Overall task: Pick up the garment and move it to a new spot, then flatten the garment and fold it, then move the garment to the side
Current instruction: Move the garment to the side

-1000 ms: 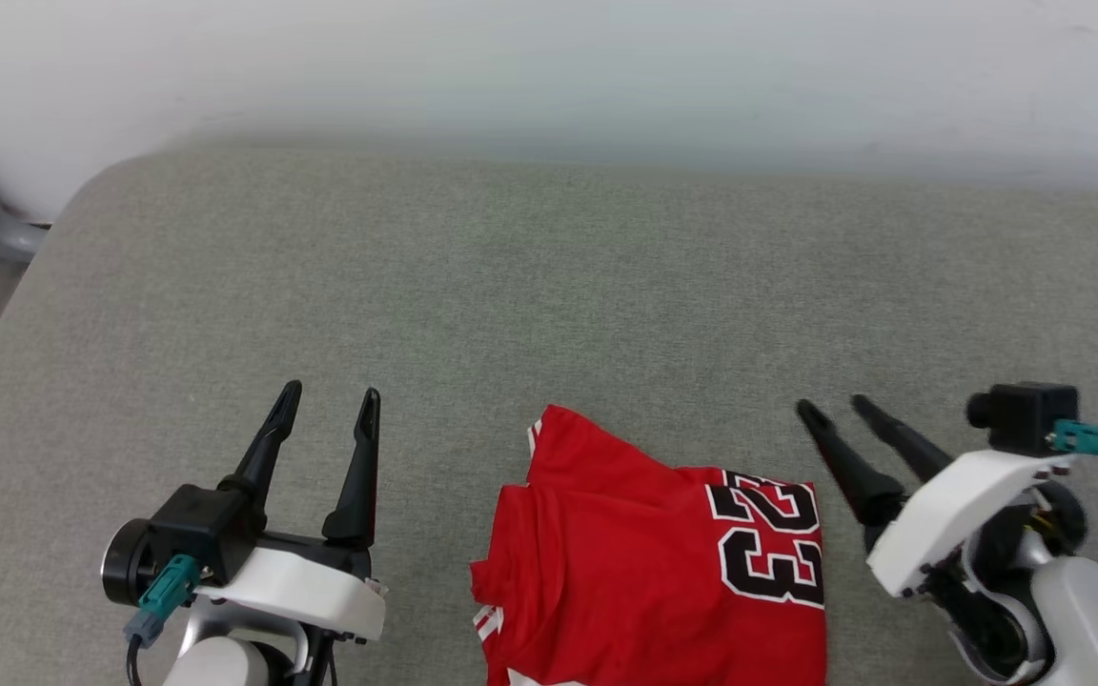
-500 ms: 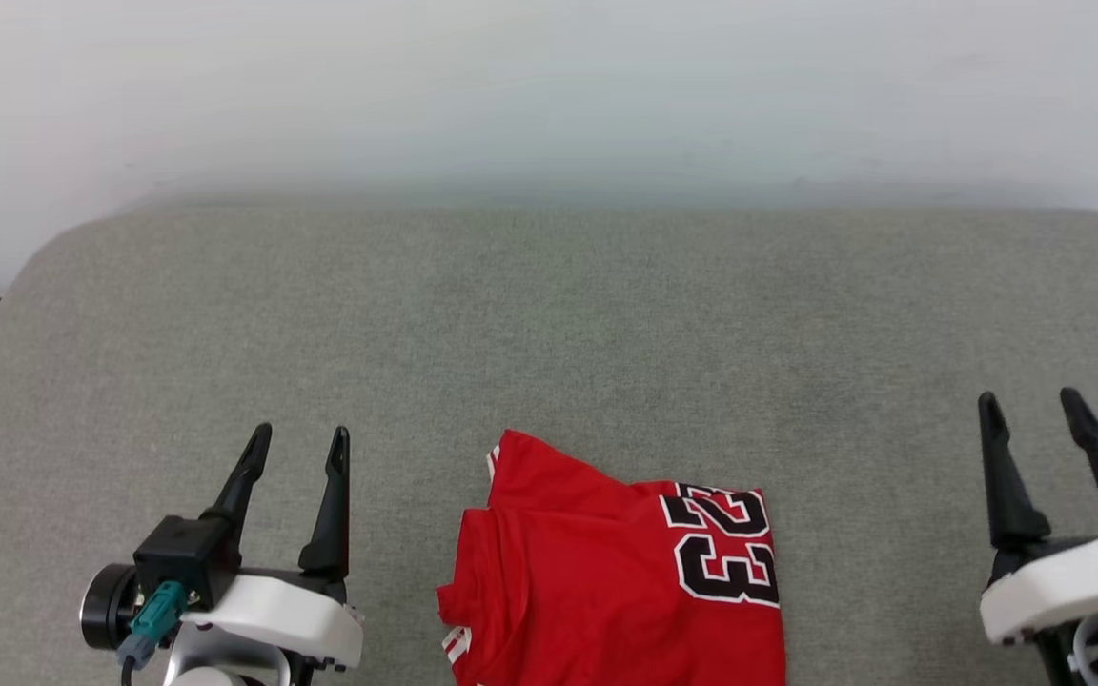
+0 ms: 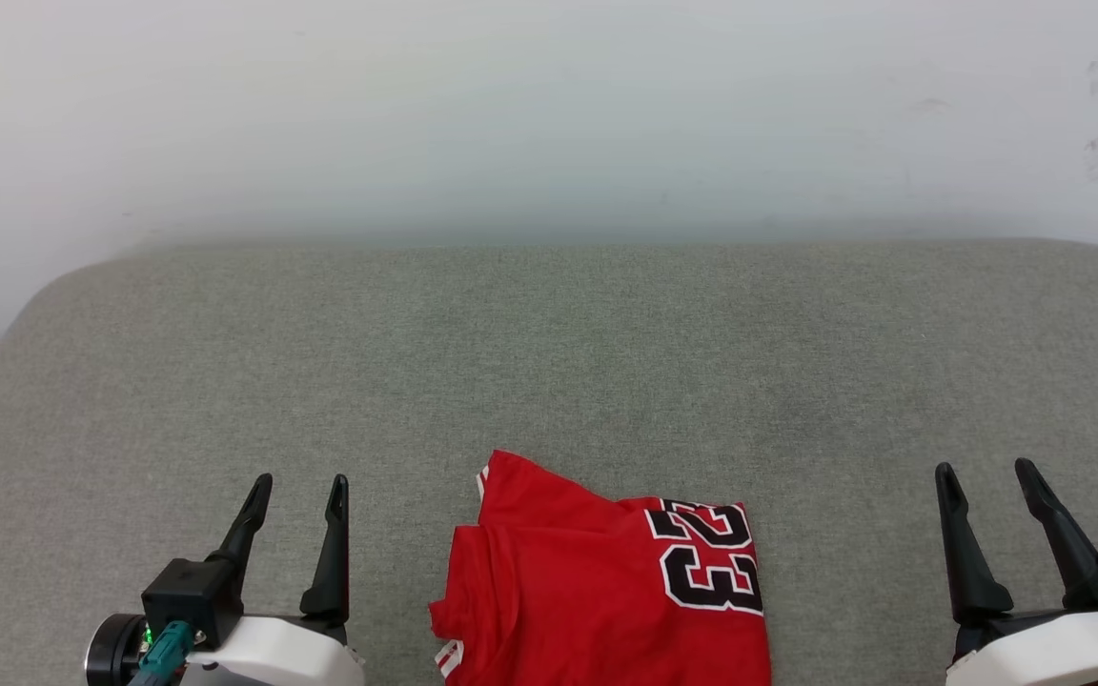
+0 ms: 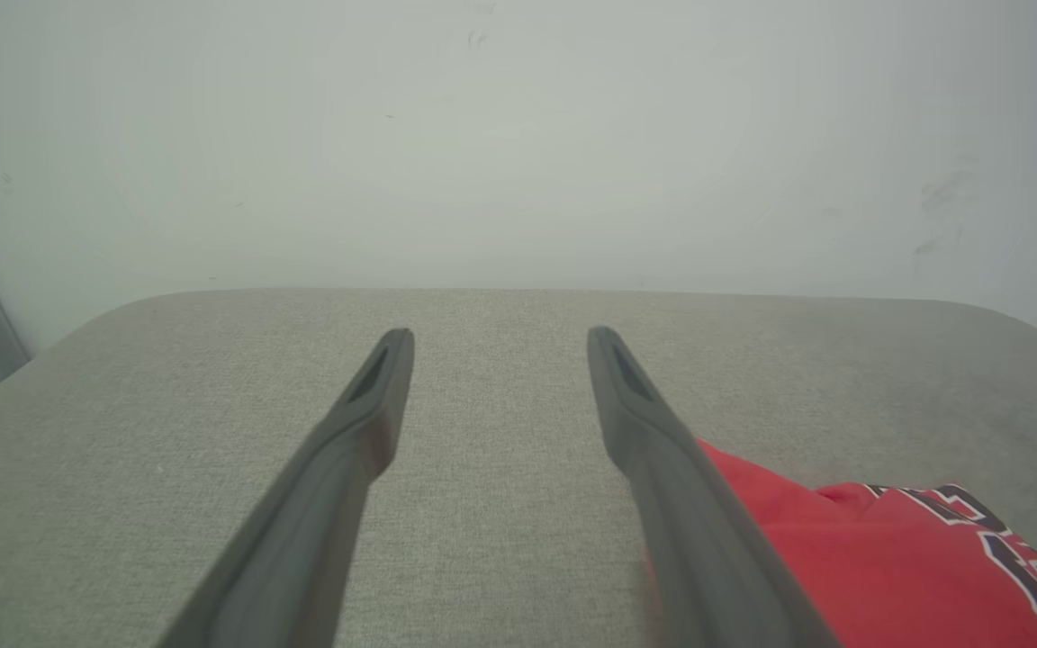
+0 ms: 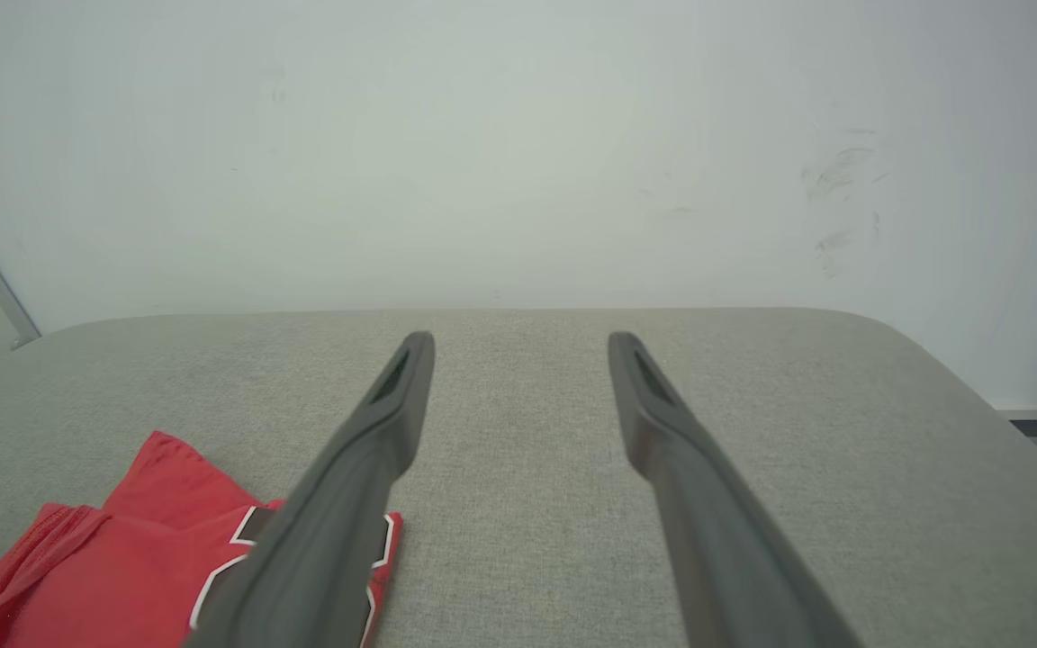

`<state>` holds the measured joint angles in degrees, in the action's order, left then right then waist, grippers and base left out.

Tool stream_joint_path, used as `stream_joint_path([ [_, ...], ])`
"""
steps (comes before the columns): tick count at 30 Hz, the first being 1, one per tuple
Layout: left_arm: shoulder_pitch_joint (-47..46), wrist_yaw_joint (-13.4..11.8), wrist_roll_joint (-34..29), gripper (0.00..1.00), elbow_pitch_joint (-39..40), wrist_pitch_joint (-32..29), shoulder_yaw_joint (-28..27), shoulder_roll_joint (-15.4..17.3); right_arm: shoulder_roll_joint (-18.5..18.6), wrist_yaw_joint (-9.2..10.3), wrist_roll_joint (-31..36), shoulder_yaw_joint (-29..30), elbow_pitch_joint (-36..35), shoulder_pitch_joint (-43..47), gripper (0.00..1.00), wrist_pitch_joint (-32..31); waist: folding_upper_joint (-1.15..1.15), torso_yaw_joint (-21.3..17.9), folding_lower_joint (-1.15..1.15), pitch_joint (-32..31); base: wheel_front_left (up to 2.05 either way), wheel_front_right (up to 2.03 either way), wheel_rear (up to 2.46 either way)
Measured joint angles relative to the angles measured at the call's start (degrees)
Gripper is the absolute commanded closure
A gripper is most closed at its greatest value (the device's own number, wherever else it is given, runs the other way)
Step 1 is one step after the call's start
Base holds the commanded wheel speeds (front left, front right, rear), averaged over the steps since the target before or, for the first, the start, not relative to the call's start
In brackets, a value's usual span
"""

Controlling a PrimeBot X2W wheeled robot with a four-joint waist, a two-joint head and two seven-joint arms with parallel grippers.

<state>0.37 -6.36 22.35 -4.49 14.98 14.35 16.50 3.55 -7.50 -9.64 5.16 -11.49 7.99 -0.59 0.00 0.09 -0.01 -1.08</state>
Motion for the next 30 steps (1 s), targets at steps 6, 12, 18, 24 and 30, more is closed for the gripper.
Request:
stream_joint_path([
  [6,0.1,0.1,-0.1,0.0,0.0,0.0,-0.2,-0.2,-0.2,0.0,-0.7,0.3,0.3,0.1,0.0,-1.4,0.0,0.0,0.0,0.0,0.0,0.0,0.0],
  [12,-0.2,0.6,-0.1,0.0,0.2,0.0,-0.6,-0.5,0.9,-0.01,-5.4,0.0,2.9,0.2,0.0,-5.4,0.0,0.3,0.01,0.7,0.0,0.0,0.0],
  [18,-1.9,1.2,-1.4,0.0,1.3,0.0,-0.9,-1.0,5.8,0.0,-15.1,-0.3,10.2,0.0,0.0,-14.8,0.0,1.7,0.01,2.6,0.0,0.0,0.0],
  [24,-3.7,2.3,-2.5,0.0,2.5,0.1,-1.1,-2.3,9.5,0.0,-26.8,-4.5,15.6,-2.8,0.0,-24.8,0.0,4.0,0.01,5.7,0.0,0.0,0.0],
  [30,-5.7,3.7,-3.3,0.0,2.6,0.1,-1.6,-3.6,7.5,0.0,-39.6,-8.8,18.3,-7.8,0.0,-29.8,0.0,6.7,0.01,9.2,0.0,0.0,0.0],
])
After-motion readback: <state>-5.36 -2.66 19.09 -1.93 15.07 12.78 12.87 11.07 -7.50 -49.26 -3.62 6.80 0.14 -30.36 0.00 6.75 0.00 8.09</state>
